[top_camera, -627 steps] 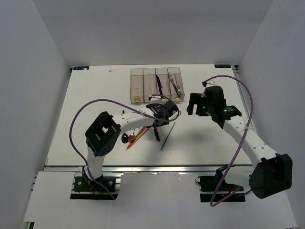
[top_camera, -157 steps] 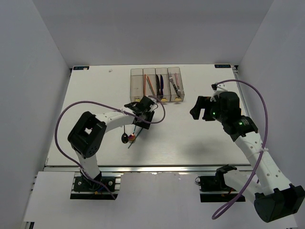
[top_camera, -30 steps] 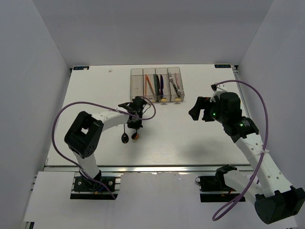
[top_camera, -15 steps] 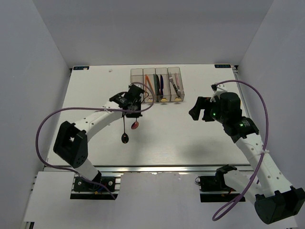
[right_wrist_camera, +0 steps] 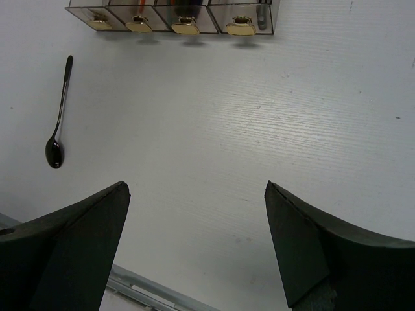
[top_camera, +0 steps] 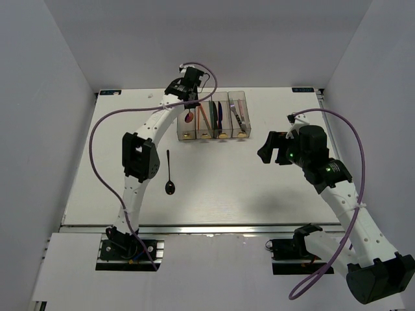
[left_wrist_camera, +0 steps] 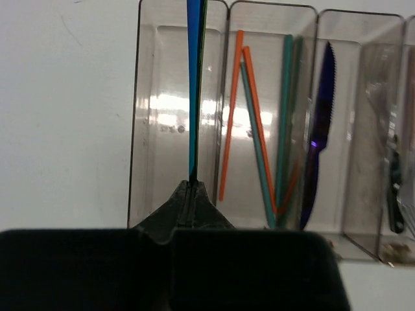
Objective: Sort the eating utensils into containers
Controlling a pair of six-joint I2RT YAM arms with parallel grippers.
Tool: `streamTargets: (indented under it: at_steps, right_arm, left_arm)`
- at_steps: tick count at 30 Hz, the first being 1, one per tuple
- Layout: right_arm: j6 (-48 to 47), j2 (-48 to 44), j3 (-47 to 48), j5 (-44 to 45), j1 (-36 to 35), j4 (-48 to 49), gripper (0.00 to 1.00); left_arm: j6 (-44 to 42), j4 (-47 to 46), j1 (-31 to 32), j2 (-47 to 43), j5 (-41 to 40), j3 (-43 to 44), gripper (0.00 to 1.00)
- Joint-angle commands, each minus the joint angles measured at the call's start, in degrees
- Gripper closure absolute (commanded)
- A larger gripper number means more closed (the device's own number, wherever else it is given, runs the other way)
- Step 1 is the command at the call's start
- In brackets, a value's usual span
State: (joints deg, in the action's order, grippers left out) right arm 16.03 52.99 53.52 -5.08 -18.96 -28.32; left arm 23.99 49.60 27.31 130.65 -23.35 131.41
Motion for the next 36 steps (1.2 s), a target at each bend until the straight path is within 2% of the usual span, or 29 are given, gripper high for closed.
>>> streamTargets:
  at_steps: [1,6,8,9,10,14,20,22,23,24,25,26,28,29,30,32,34,36]
  right_arm:
    - [-0.91,-0.52,0.8,0.42,-0.46,1.24,0.11]
    - [-1.0,0.35,1.15,0.34,-0.46,1.42,0.11]
    - [-1.0,0.88,1.59,0.07,-0.55,1.33,0.11]
    - [-1.0,1.06,1.76,-0.02,-0.55,1.42,0.11]
    - [-0.92,1.23,1.77,-0.1,-0.55,1.33,0.11]
    - [-0.65,1.67,1.77,-0.02,-0.64,1.6,0.11]
    - [-0.56,1.77,2.12,-0.1,-0.64,1.33,0.11]
    - [-0.56,1.68,2.12,-0.02,-0.64,1.16,0.11]
    - [-0.56,1.59,2.12,-0.02,-0.55,1.16,0.11]
    - [-0.65,1.41,2.12,-0.02,-0.64,1.16,0.11]
    - [-0.65,1.24,1.86,-0.1,-0.64,1.24,0.11]
    - [-0.65,1.06,1.51,-0.45,-0.64,1.59,0.11]
    - [-0.65,1.06,1.41,-0.72,-0.73,1.77,0.11]
    - [-0.74,1.15,1.5,-1.07,-0.73,1.6,0.11]
    - [-0.74,1.15,1.59,-1.16,-0.9,1.51,0.11]
    - [-0.83,0.8,1.59,-1.33,-0.99,1.33,0.11]
    - [-0.74,0.18,1.59,-1.42,-1.17,1.42,0.1]
    - [-0.48,-0.17,1.5,-1.6,-1.17,1.51,0.11]
  left_arm:
    - [-2.98,3.14,-2.52,3.12,0.23,6.05,1.0]
    - [-5.35,-3.18,-4.46,2.59,4.28,-0.53,1.0]
    - [-5.97,-3.55,-4.46,2.85,4.37,-0.37,1.0]
    - [-6.67,-3.38,-4.55,3.2,4.54,0.07,0.92]
    - [-7.02,-3.37,-4.55,3.29,5.07,0.16,0.7]
    - [-7.55,-4.6,-4.55,1.89,6.83,-1.25,0.44]
    - [-6.24,-3.55,-4.9,-1.87,5.96,-4.58,0.36]
    - [-5.18,-2.68,-4.9,-4.43,2.62,-8.0,0.33]
    - [-4.66,-1.89,-4.9,-5.92,1.39,-12.89,0.33]
    - [-3.0,-0.92,-4.81,-9.85,0.25,-16.59,0.26]
    - [-2.03,-1.17,-4.9,-12.32,0.15,-20.89,0.26]
    - [-1.06,-2.39,-4.81,-15.13,1.11,-30.94,0.26]
    - [1.93,-7.14,-4.81,-23.92,4.0,-40.84,0.25]
    - [3.33,-10.2,-4.72,-26.82,4.37,-49.24,0.25]
    - [4.04,-11.36,-4.64,-31.98,4.63,-52.72,0.24]
    - [4.4,-13.03,-4.72,-36.15,6.2,-58.18,0.22]
    - [4.22,-15.76,-4.72,-39.66,7.97,-64.14,0.22]
    - [4.31,-15.94,-4.72,-40.12,9.72,-66.37,0.23]
